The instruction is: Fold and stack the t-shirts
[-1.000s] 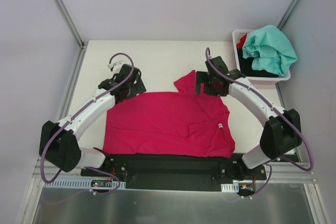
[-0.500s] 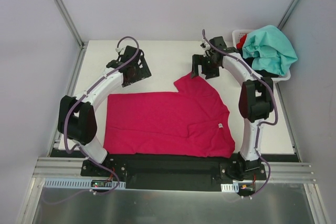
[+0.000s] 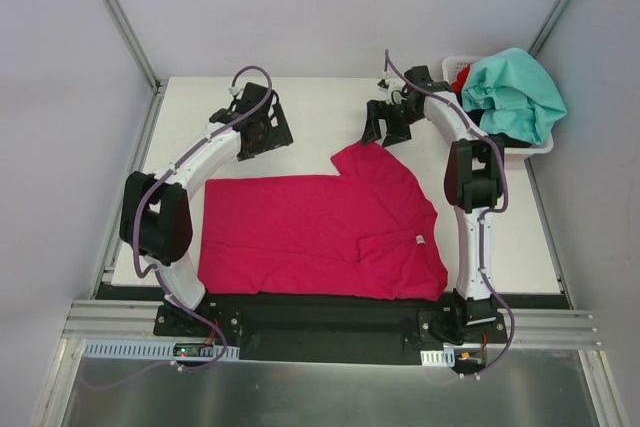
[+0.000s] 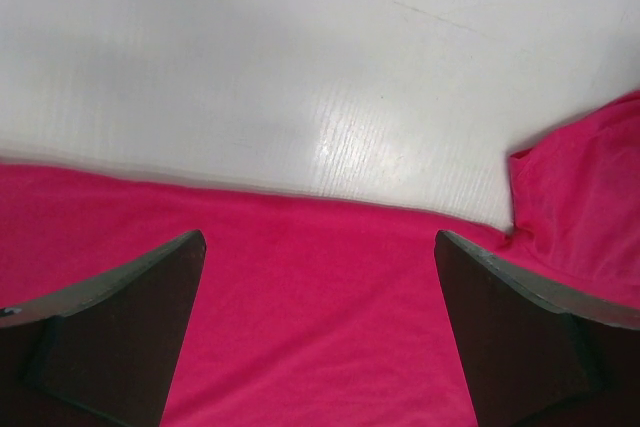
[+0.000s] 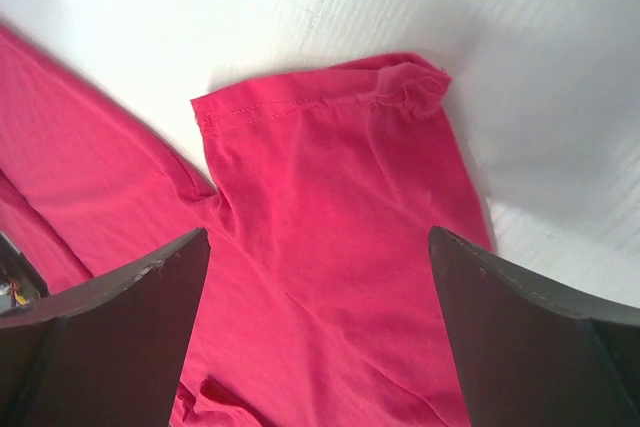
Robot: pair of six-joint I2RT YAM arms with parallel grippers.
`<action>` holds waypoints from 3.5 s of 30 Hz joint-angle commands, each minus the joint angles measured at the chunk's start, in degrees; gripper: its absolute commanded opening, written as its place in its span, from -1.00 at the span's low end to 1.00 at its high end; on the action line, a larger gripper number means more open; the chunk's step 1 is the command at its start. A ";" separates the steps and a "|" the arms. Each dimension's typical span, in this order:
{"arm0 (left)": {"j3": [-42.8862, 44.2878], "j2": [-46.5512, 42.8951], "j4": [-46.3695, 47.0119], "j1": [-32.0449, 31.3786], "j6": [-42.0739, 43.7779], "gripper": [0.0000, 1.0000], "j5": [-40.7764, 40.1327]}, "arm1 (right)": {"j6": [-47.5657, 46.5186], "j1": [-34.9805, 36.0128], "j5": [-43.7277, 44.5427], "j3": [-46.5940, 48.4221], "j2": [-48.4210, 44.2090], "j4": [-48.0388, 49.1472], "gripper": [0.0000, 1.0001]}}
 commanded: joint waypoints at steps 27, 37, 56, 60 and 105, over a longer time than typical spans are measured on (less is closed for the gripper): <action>-0.13 2.95 8.72 0.69 0.57 0.98 -1.40 | 10.44 -1.86 -4.12 11.93 10.02 10.26 0.87; -0.83 2.60 8.72 0.69 -0.22 0.98 -0.87 | 11.94 -2.04 -5.09 6.57 8.96 11.13 0.70; -6.71 1.02 9.42 5.95 -3.73 0.98 2.46 | 11.15 -2.47 -5.88 7.01 9.57 9.38 -0.11; -9.18 0.23 10.39 10.78 -4.44 0.98 3.78 | 11.68 -2.48 -6.06 7.98 10.02 8.94 -0.31; -16.03 0.14 5.56 25.83 -8.92 0.43 2.47 | 10.80 -2.83 -4.56 5.87 6.59 7.27 -0.99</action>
